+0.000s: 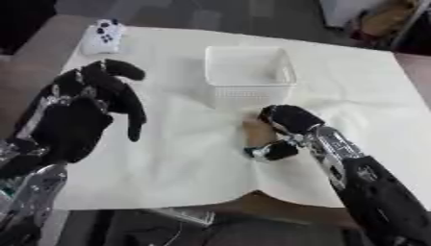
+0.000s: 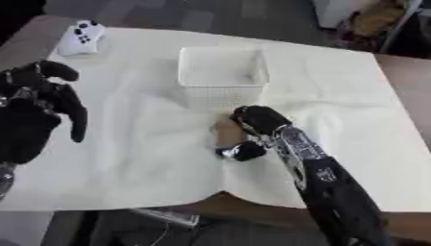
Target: Pick up objects on the table and place them in the box.
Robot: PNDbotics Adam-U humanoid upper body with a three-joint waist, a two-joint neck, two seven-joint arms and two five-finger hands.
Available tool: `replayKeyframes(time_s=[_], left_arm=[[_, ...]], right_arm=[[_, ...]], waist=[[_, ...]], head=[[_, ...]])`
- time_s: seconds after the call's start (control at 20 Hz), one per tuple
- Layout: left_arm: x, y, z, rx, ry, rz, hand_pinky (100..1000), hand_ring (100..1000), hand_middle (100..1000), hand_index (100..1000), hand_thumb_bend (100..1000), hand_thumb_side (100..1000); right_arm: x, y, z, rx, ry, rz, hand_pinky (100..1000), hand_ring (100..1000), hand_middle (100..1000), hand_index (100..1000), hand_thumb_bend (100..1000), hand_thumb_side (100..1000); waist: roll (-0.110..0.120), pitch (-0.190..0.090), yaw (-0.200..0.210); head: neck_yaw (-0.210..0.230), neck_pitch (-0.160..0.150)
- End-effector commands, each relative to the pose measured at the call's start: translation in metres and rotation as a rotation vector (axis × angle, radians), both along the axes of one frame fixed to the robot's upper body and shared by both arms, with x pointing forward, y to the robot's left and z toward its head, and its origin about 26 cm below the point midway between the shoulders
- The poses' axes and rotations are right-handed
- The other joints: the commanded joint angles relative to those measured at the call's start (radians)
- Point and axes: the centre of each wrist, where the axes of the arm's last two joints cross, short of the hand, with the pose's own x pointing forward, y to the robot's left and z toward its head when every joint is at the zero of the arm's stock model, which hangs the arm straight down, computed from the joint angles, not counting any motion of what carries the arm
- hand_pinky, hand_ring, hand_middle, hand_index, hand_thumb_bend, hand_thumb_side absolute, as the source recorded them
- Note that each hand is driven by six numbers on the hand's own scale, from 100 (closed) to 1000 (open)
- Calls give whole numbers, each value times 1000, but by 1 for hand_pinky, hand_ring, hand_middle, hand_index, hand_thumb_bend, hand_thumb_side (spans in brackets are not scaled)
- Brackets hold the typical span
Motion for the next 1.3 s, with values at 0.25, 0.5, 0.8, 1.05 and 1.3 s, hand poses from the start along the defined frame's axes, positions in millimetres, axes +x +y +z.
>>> replayKeyframes(time_s=[0.25,0.5,0.8,1.05,1.3], left_arm=[[-2,-1,7,10,-27,-10,319,557,769,755,529,865],[-2,-1,7,10,-25,-9,318,558,769,755,528,865],[-2,-1,7,5,-24,-10,320,559,769,754,531,859],[-1,-1,9,0,-30,-11,320,559,769,754,529,858],[0,-2,14,-13,-46,-14,323,559,768,753,541,840]], right_arm=[[0,-14,8,311,-124,47,100,100,100,315,291,923],[-5,-11,30,522,-157,64,100,100,100,272,215,952],[-12,-2,76,684,-228,116,100,100,100,273,202,905],[-8,-3,103,718,-299,120,100,100,100,279,187,915],[5,-6,123,734,-325,134,100,100,100,280,202,901]], waist=[[7,-9,-4],[8,-10,-6],[9,-12,-5],[5,-9,-1],[1,1,9]], head=[[5,-9],[8,-12],[11,-13],[16,-21],[23,-36]])
